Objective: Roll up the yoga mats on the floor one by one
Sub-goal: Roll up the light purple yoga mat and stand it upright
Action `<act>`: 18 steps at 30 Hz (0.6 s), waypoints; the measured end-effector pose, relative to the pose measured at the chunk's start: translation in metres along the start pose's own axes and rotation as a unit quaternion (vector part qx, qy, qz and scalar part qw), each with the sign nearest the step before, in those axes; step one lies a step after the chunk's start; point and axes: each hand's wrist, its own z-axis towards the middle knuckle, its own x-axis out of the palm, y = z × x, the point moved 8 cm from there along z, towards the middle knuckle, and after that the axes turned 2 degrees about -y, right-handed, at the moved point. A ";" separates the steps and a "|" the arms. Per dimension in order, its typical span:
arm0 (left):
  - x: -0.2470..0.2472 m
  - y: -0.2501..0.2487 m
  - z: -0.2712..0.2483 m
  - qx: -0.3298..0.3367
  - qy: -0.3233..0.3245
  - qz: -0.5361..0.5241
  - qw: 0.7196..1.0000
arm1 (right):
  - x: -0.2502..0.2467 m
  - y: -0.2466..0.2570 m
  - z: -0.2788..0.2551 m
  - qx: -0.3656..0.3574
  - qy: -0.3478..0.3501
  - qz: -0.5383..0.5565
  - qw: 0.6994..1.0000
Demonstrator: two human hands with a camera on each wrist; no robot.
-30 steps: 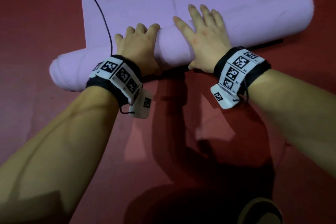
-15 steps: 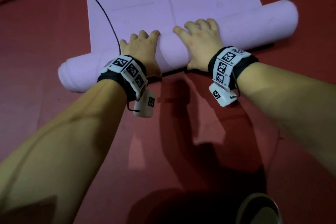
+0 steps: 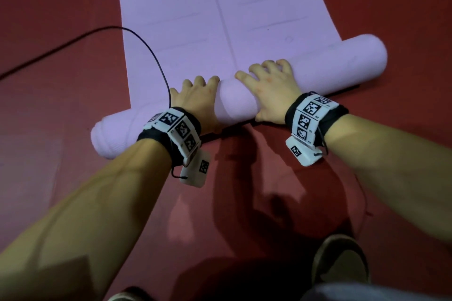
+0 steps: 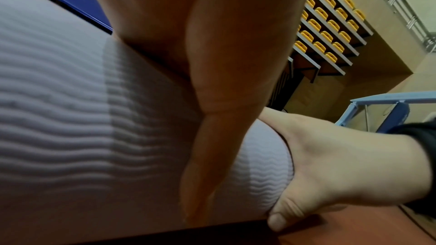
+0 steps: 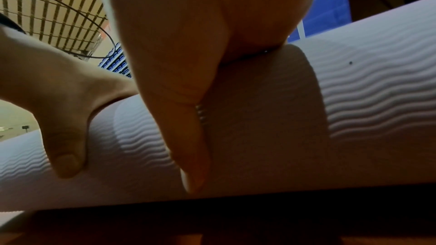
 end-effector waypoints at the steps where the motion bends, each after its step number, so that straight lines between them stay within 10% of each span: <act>1: 0.003 0.000 -0.005 0.002 0.008 -0.001 1.000 | 0.000 0.003 -0.005 -0.002 0.004 0.002 1.000; 18: 0.027 -0.005 -0.027 0.015 0.075 -0.052 0.996 | 0.005 0.014 -0.048 0.004 0.058 0.035 0.998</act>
